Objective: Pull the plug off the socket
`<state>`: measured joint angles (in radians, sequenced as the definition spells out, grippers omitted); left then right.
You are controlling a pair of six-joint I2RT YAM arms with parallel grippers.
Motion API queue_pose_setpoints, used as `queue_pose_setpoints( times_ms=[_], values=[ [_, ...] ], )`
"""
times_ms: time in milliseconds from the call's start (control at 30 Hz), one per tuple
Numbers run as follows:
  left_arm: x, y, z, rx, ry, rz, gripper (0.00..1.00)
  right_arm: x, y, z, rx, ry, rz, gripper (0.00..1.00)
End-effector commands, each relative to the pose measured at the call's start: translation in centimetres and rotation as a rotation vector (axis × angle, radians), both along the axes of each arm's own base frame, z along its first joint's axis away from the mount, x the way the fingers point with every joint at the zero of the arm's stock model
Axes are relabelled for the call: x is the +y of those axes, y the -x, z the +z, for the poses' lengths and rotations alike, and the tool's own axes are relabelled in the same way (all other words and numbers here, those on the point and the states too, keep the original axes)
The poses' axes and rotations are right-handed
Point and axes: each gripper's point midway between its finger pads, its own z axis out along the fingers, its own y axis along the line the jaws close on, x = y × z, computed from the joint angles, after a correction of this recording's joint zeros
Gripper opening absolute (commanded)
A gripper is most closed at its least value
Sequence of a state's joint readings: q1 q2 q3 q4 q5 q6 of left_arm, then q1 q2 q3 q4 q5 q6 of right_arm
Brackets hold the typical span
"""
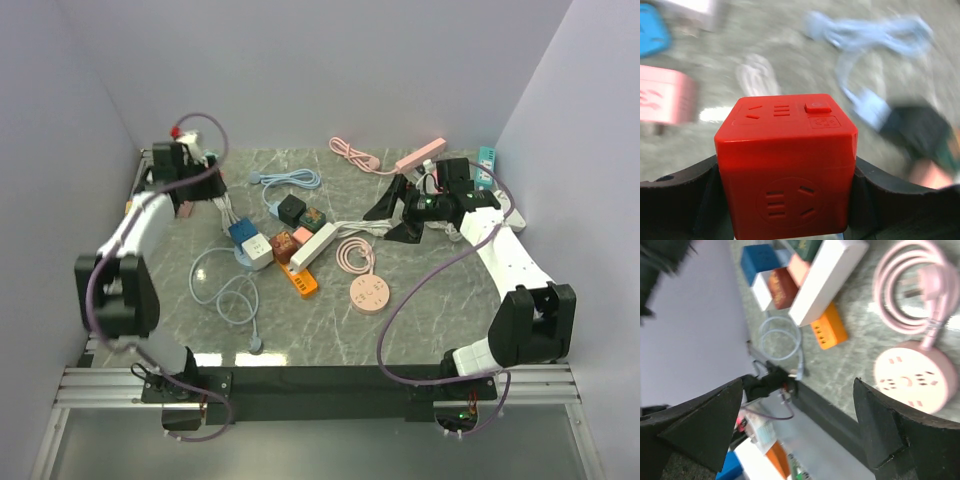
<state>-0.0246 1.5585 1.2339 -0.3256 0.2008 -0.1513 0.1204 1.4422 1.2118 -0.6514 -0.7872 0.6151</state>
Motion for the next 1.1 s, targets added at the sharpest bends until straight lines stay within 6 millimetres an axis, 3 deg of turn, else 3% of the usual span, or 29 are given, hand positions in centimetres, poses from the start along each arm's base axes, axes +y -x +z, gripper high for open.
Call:
queue_pose_setpoints(
  times_ms=[0, 33, 67, 100, 133, 167, 233, 267, 333, 400, 567, 667, 733, 767, 800, 833, 1067],
  values=[
    [3.9, -5.9, 1.6, -0.031, 0.120, 0.161, 0.00, -1.0, -0.1, 0.9, -0.092, 0.111, -0.012, 0.97],
    [5.1, -7.4, -1.5, 0.038, 0.122, 0.199, 0.00, -1.4, -0.2, 0.4, -0.095, 0.142, -0.019, 0.98],
    [7.1, -9.0, -0.1, 0.026, 0.136, 0.249, 0.00, -1.5, 0.1, 0.1, -0.094, 0.160, -0.017, 0.98],
    [8.2, -9.8, -0.7, 0.043, 0.138, 0.272, 0.00, -1.3, 0.4, -0.4, -0.090, 0.181, -0.008, 0.98],
    [9.3, -10.7, -3.4, 0.096, 0.134, 0.310, 0.00, -1.7, 0.3, -0.9, -0.102, 0.230, -0.016, 0.98],
    [11.0, -11.6, -2.6, 0.085, 0.145, 0.349, 0.00, -1.7, 0.6, -1.1, -0.105, 0.250, -0.014, 0.98],
    [12.4, -12.5, -5.0, 0.129, 0.157, 0.379, 0.00, -1.4, 1.0, -2.0, -0.120, 0.314, 0.003, 0.98],
    [13.5, -13.0, -4.8, 0.118, 0.169, 0.403, 0.00, -2.3, 0.8, -2.8, -0.123, 0.405, -0.029, 0.98],
    [14.3, -13.1, -6.9, 0.165, 0.191, 0.420, 0.07, -2.0, 1.0, -3.4, -0.143, 0.489, -0.011, 0.98],
    [15.1, -13.2, -7.4, 0.176, 0.204, 0.446, 0.20, -2.8, 0.5, -4.8, -0.139, 0.582, -0.039, 0.99],
    [16.3, -12.2, -8.2, 0.183, 0.241, 0.518, 0.39, -2.9, -0.7, -8.1, -0.113, 0.736, -0.032, 0.99],
    [16.0, -11.9, -7.1, 0.175, 0.248, 0.517, 0.50, -2.8, -1.8, -10.2, -0.094, 0.780, -0.056, 0.98],
    [16.2, -11.7, -5.2, 0.142, 0.241, 0.531, 0.72, -2.5, -2.6, -11.1, -0.088, 0.780, -0.070, 0.97],
    [16.1, -11.4, -4.9, 0.136, 0.246, 0.536, 0.75, -2.5, -2.7, -12.1, -0.062, 0.790, -0.064, 0.97],
    [16.0, -11.2, -4.0, 0.120, 0.250, 0.536, 0.92, -2.2, -3.0, -12.3, -0.059, 0.788, -0.065, 0.96],
    [15.9, -11.0, -2.1, 0.083, 0.252, 0.531, 0.99, -1.8, -3.1, -12.6, -0.058, 0.781, -0.062, 0.95],
    [13.8, -8.4, 3.8, 0.009, 0.324, 0.479, 0.99, -0.2, -3.2, -15.0, -0.032, 0.808, -0.046, 0.85]
  ],
)
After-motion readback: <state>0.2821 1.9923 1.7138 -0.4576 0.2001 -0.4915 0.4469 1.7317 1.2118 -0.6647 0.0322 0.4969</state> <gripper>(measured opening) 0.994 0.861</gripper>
